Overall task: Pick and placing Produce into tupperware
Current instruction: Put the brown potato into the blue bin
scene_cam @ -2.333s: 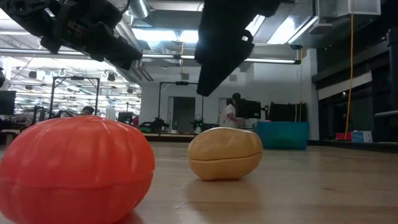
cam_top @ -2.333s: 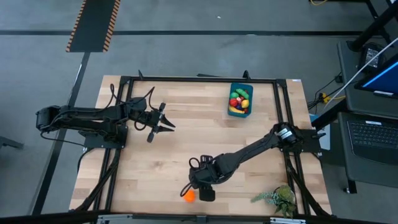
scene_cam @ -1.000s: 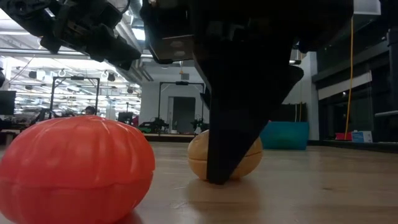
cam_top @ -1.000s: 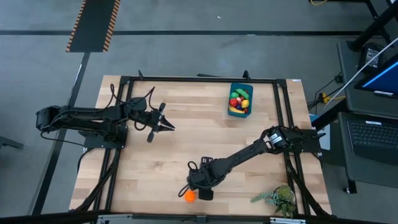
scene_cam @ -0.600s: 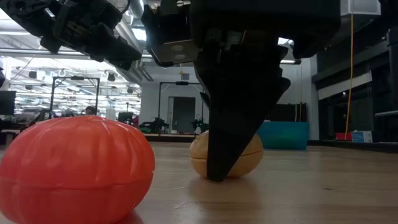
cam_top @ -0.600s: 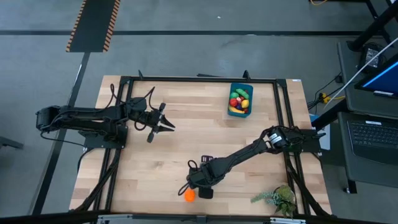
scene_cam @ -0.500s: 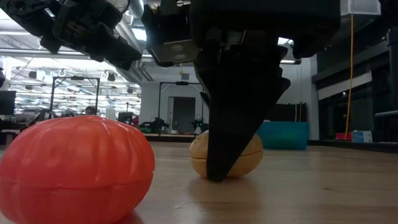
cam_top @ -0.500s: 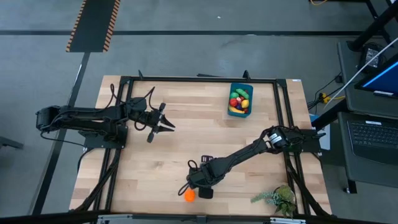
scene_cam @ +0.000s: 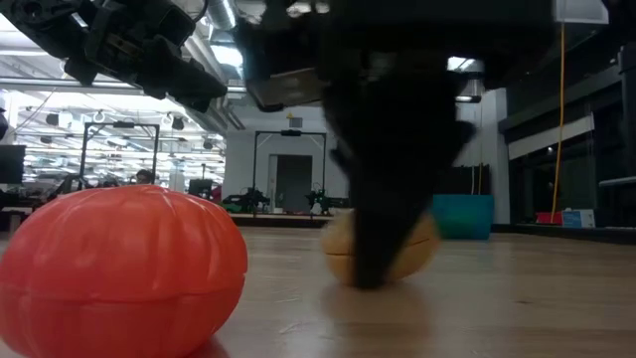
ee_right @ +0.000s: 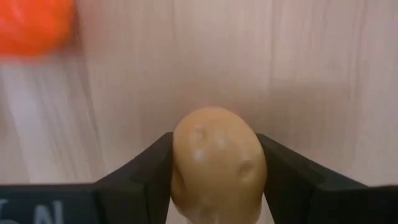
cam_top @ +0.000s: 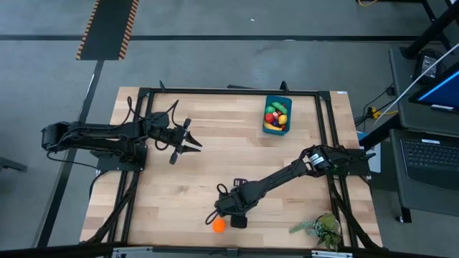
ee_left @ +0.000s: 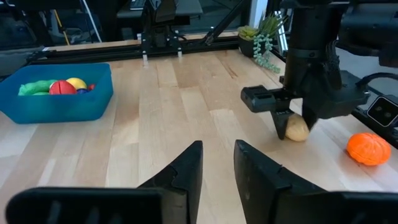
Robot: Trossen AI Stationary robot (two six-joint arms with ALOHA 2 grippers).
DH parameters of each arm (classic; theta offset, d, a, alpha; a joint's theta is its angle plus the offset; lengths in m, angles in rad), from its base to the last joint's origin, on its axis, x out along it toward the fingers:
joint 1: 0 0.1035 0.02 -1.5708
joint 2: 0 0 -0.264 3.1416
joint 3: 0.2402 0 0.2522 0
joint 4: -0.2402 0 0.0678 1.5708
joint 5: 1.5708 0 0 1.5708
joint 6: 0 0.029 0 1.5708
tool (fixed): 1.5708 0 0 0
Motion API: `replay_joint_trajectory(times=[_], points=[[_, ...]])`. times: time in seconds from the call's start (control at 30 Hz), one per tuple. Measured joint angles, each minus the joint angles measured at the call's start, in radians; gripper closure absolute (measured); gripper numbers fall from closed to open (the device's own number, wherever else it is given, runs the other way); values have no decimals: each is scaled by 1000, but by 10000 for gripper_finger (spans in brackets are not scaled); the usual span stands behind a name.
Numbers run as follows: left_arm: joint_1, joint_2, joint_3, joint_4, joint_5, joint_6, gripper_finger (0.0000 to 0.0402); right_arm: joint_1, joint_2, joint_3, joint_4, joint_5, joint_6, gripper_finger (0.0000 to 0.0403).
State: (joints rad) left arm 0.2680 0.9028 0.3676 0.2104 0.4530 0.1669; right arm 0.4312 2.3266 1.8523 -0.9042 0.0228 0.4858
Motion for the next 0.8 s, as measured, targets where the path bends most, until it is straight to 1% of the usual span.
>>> replay_joint_trajectory(times=[0.13, 0.33, 0.5, 0.67, 0.8], points=[[0, 0, 0, 0, 0, 0, 316, -3, 6, 66, -102, -5, -5, 205], [0, 0, 0, -1, 0, 0, 329, -3, 2, 191, -258, 45, -15, 205], [0, 0, 0, -1, 0, 1, 339, -3, 1, 306, -419, 134, 17, 205], [0, 0, 0, -1, 0, 1, 349, -1, 0, 408, -571, 235, 88, 205], [0, 0, 0, -1, 0, 2, 357, 14, 0, 475, -650, 309, 155, 205]])
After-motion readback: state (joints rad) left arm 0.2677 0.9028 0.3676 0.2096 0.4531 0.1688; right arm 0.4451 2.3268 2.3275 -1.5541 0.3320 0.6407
